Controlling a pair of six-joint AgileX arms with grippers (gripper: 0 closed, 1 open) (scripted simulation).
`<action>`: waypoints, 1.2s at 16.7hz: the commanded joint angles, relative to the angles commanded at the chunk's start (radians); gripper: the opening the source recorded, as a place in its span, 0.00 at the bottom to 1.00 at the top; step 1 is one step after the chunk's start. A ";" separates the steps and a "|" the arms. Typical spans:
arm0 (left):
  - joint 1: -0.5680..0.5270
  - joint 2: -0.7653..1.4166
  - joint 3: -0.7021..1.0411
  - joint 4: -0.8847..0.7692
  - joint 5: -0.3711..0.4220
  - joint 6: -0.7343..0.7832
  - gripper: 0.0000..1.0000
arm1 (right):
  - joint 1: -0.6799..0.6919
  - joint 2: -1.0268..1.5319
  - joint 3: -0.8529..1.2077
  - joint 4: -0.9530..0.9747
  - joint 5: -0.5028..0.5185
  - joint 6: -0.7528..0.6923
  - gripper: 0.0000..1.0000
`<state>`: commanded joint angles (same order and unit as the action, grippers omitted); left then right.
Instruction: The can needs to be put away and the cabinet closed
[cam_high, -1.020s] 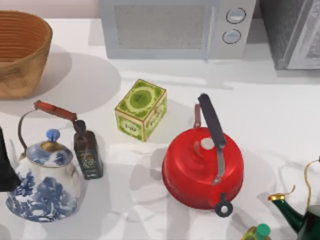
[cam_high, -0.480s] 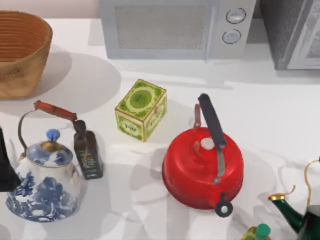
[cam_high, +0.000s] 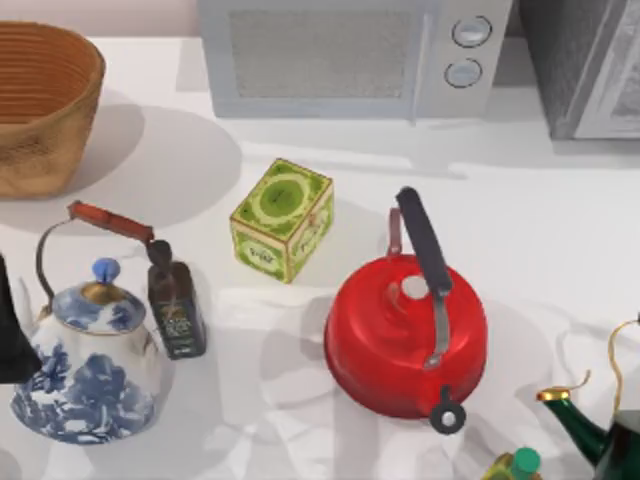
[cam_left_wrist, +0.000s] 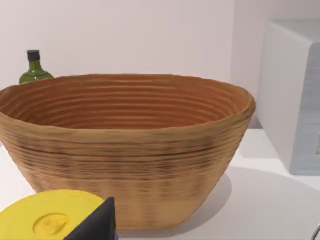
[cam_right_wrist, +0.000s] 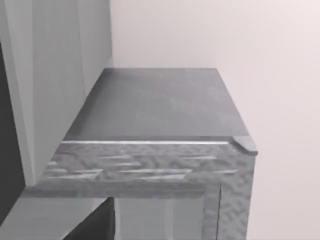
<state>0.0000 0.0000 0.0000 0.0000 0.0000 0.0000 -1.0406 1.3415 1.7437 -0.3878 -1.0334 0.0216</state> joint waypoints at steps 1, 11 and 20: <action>0.000 0.000 0.000 0.000 0.000 0.000 1.00 | 0.000 0.000 0.000 0.000 0.000 0.000 1.00; 0.000 0.000 0.000 0.000 0.000 0.000 1.00 | 0.551 0.024 0.037 -0.027 0.428 0.057 1.00; 0.000 0.000 0.000 0.000 0.000 0.000 1.00 | 1.250 0.000 0.016 -0.053 1.128 0.054 1.00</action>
<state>0.0000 0.0000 0.0000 0.0000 0.0000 0.0000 0.2094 1.3411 1.7593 -0.4410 0.0949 0.0760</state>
